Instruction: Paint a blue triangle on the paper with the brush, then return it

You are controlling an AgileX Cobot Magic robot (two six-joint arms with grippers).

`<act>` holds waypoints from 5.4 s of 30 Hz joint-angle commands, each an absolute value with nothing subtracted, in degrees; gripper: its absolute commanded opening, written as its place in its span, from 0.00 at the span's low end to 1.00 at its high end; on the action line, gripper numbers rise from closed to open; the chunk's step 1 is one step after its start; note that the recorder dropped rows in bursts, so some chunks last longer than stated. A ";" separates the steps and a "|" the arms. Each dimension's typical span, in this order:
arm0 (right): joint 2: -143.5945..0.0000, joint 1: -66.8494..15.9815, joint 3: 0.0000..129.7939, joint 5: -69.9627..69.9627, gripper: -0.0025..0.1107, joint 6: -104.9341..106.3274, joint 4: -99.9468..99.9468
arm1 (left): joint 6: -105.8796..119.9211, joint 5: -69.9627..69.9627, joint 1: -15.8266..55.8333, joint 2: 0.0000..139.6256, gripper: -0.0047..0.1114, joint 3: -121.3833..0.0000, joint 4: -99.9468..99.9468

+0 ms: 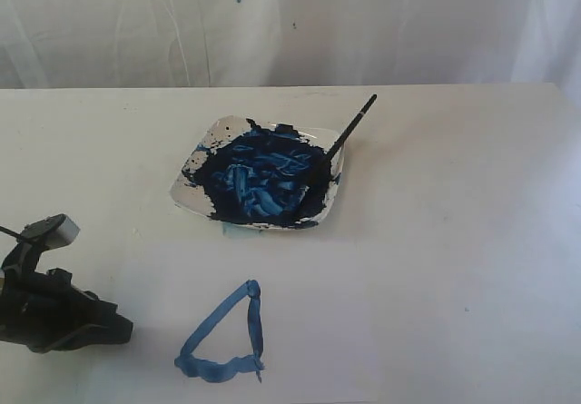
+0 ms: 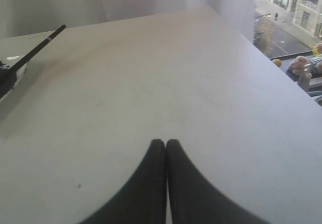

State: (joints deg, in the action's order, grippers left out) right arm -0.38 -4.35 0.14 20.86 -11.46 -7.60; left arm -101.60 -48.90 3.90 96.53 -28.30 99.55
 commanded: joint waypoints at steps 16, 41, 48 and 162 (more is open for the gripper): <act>0.00 -8.78 0.00 20.40 0.02 -10.40 -7.50 | -101.55 -48.24 4.14 96.01 0.04 -27.98 99.95; 0.00 -8.78 0.00 20.27 0.02 -3.31 -7.51 | -101.55 -48.24 4.14 96.01 0.04 -27.98 99.95; 0.00 -8.78 0.00 20.27 0.02 -3.31 -7.51 | -101.55 -48.24 4.14 96.01 0.04 -27.98 99.95; 0.00 -8.78 0.00 20.17 0.02 -3.31 -7.51 | 0.00 16.75 3.27 11.61 0.04 -9.42 -3.01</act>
State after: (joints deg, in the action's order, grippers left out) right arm -0.38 -8.57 0.14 20.86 -3.03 -7.49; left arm 0.00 14.91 3.77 13.37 -10.44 -2.25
